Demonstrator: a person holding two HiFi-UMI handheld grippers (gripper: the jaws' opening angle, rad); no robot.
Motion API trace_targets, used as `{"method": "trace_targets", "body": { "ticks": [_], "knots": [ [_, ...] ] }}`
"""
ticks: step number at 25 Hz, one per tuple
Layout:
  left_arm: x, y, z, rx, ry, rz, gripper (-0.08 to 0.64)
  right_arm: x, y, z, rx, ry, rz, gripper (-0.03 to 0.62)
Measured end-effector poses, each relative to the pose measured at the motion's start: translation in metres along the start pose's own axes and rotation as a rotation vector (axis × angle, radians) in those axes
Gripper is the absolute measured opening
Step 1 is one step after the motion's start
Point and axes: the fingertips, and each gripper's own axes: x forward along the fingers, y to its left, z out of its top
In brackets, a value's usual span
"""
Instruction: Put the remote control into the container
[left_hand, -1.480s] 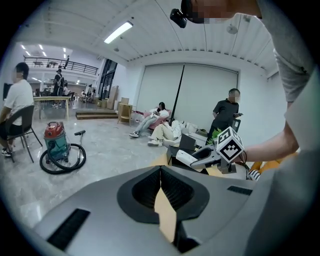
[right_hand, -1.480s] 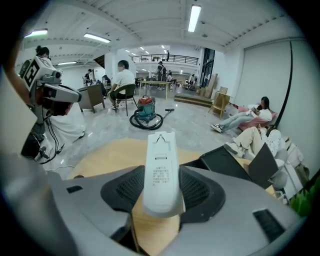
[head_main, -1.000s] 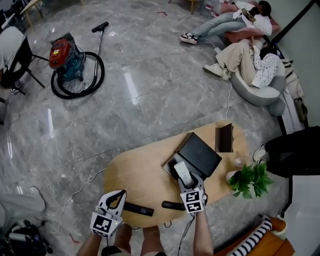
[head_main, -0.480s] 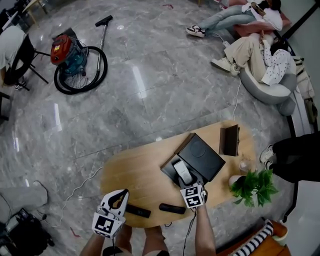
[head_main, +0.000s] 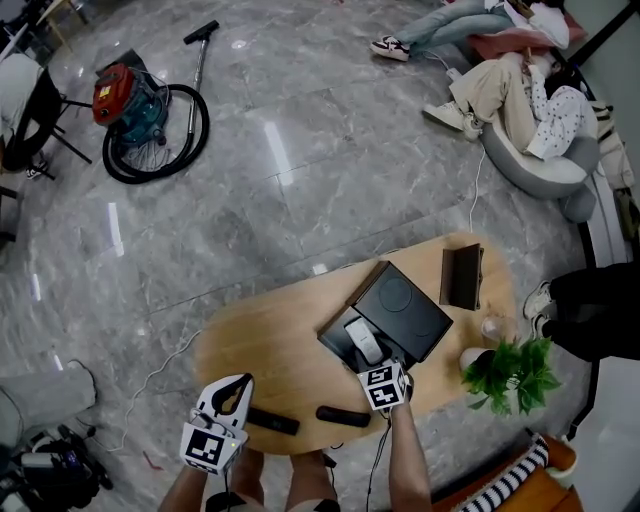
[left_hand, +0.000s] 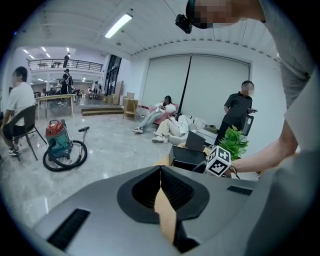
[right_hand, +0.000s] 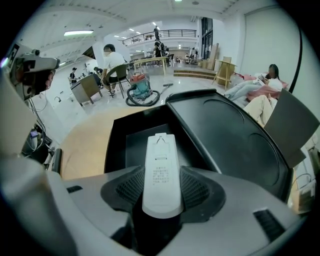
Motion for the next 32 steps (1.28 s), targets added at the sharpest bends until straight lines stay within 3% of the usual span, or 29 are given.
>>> {"method": "trace_targets", "body": {
  "ticks": [10,18,27,32],
  "knots": [
    [-0.004,0.006,-0.008,-0.033,-0.007,0.014,0.009,0.005,0.001,-0.003,0.02,-0.008,-0.008,0.218],
    [-0.016,0.003,0.007,0.011,-0.024,0.006,0.009,-0.035,-0.005,0.016,0.066,-0.086,-0.075,0.218],
    [-0.034,-0.014,0.041,0.049,-0.081,-0.017,0.009,-0.121,0.003,0.068,0.149,-0.306,-0.133,0.213],
    [-0.051,-0.024,0.062,0.103,-0.121,-0.032,0.008,-0.18,0.023,0.103,0.165,-0.479,-0.213,0.136]
  ]
}}
